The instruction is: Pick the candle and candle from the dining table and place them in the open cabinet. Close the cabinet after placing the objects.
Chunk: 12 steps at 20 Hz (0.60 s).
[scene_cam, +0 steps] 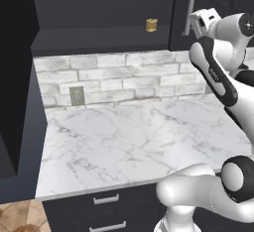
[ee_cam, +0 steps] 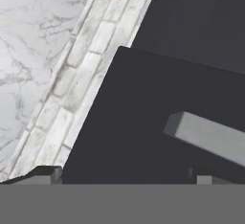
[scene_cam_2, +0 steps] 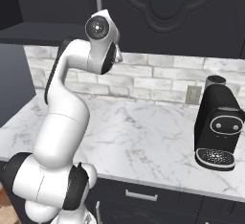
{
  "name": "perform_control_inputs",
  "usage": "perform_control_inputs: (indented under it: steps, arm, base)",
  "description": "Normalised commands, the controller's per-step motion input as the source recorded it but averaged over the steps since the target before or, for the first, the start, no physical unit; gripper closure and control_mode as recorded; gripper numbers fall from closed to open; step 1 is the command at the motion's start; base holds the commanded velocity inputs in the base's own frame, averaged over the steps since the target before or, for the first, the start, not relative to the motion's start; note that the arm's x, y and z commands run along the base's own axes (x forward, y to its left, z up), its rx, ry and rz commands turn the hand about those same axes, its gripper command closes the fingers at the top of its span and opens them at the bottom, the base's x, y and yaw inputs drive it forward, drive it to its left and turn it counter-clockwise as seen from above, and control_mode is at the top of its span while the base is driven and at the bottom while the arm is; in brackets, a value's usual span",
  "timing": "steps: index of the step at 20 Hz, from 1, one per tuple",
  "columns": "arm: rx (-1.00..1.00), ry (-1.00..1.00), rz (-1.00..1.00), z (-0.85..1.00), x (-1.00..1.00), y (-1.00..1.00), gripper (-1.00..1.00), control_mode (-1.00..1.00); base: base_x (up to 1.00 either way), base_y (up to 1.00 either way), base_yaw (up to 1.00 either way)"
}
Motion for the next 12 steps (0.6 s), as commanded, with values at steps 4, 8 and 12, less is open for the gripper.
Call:
perform_control_inputs:
  steps: [4, 8, 12]
  arm:
    - [0.0, 0.13, -0.12, -0.07, 0.08, -0.93, -1.0, -1.0]
    - [0.0, 0.03, -0.11, -0.14, -0.03, -0.89, -1.0, -1.0]
    - [0.05, -0.02, -0.01, -0.18, -0.07, -0.7, -1.0, -1.0]
  base:
    - [0.0, 0.0, 0.0]
    - [0.0, 0.0, 0.0]
    - [0.0, 0.0, 0.0]
